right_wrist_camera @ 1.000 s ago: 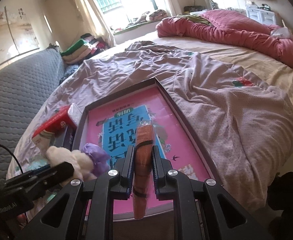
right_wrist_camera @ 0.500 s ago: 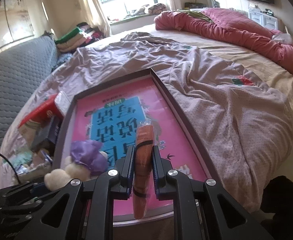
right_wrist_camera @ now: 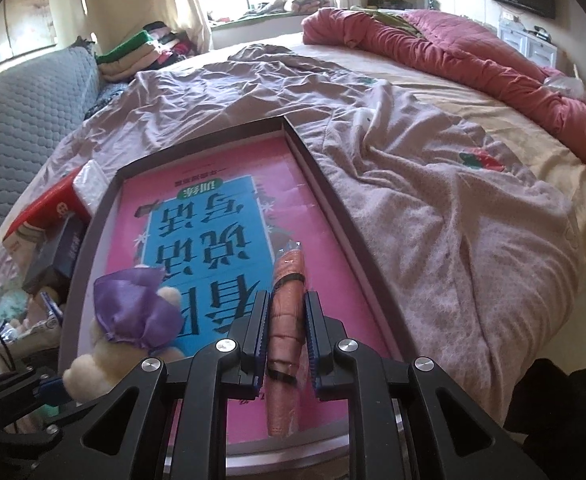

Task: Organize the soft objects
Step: 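Lower and release the teddy bear onto the tray while the right tool releases the orange plush beside it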

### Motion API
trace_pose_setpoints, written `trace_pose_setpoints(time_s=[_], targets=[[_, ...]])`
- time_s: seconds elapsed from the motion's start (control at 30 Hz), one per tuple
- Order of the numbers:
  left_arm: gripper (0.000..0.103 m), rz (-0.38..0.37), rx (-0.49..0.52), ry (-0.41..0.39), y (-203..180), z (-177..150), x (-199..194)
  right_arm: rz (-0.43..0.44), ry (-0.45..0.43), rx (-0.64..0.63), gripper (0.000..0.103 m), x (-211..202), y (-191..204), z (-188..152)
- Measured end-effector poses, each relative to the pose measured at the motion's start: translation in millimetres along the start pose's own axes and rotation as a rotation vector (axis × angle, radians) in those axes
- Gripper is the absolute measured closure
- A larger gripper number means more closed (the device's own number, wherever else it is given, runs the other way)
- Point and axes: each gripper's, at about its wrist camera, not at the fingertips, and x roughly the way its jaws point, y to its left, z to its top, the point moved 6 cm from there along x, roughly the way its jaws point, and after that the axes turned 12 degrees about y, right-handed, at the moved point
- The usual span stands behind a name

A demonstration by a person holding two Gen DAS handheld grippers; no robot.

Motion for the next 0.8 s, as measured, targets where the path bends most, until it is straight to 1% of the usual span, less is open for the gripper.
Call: trace_pose_setpoints(time_s=[0.17,0.27,0.37,0.47,0.63,0.8], targets=[[0.064,-0.001,0.0,-0.004,0.6,0.7,0.2,-0.028,-0.004,-0.015,0.084,3.7,-3.6,5.1],[0.064,0.009,0.005,-0.004,-0.8,0.8,0.5,-0.029,-0.006,-0.004,0.077,4.5,-6.9,4.6],[0.063,0.021,0.01,-0.003,-2.0,0.4,0.2,-0.033,-0.007,-0.005,0.074,4.8,-8.3,3.4],[0.058,0.029,0.011,-0.003,-0.7,0.3,-0.8,-0.037,-0.011,-0.008,0.074,4.2,-7.3,4.2],[0.053,0.0,0.006,-0.003,-1.6,0.7,-2.3,-0.028,-0.017,-0.018,0.072,0.8,-2.6,4.7],[0.048,0.017,0.024,-0.007,-3.8,0.3,-4.9,-0.019,-0.014,-0.03,0.07,-0.9,3.1,3.6]])
